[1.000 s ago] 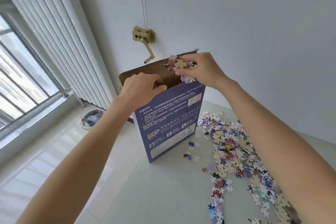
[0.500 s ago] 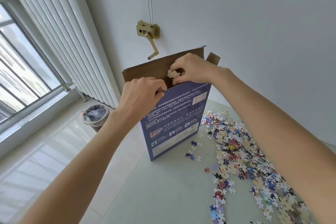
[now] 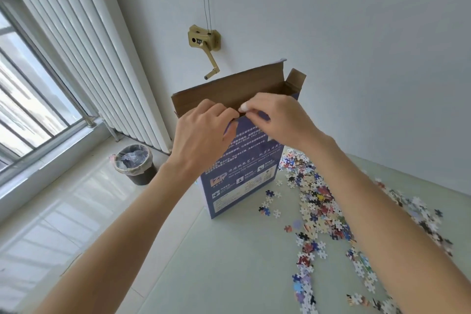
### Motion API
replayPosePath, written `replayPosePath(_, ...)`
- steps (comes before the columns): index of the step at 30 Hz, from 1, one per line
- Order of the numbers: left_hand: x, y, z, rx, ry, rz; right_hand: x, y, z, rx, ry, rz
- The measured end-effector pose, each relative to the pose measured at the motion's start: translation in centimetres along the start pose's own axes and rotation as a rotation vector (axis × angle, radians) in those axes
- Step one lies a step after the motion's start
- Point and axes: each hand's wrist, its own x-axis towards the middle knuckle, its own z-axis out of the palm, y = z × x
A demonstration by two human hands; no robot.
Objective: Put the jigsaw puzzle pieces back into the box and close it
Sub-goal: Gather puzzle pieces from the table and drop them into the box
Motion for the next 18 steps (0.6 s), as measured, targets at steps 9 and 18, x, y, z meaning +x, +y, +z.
replayPosePath(9,-10.3,8.9,5.9,-0.526,-0.097,0.100,-23.5,-1.0,4.8,-0.120,0.039,0.475)
replayPosePath(18,-19.3,14.3,17.8,-0.517,-0.804,-0.178,-38.0,1.1,10.5,-0.021,-0.324,0.985)
